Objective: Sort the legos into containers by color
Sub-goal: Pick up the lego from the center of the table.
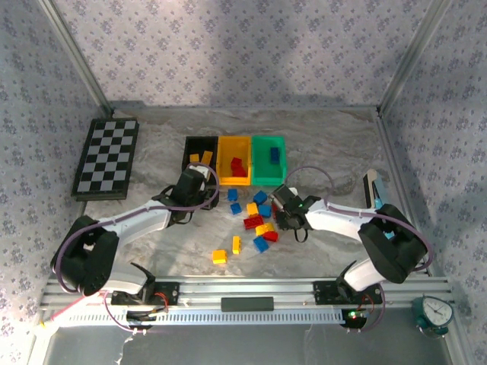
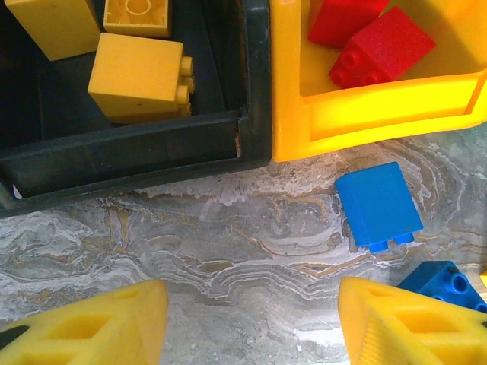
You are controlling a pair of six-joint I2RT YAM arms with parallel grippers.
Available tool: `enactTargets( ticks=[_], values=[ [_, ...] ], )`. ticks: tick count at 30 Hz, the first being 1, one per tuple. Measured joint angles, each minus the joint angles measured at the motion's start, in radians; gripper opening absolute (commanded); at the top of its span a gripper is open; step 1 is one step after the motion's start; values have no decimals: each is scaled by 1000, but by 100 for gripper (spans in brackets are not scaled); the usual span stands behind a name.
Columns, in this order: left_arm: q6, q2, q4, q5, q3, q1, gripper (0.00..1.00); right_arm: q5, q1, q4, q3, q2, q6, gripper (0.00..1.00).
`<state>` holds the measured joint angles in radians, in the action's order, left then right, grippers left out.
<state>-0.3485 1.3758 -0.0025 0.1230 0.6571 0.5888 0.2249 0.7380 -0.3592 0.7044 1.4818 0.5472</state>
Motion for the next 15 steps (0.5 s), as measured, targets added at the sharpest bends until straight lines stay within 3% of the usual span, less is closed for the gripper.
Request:
enactTargets(
  ticks=[9,15],
  values=[
    [0,0,0,-5,0,0,60,8,1,-20,38,-75,-15,30],
    [-1,0,0,-26,0,-2,60,5,-62,-21,151,-73,-71,30]
  ],
)
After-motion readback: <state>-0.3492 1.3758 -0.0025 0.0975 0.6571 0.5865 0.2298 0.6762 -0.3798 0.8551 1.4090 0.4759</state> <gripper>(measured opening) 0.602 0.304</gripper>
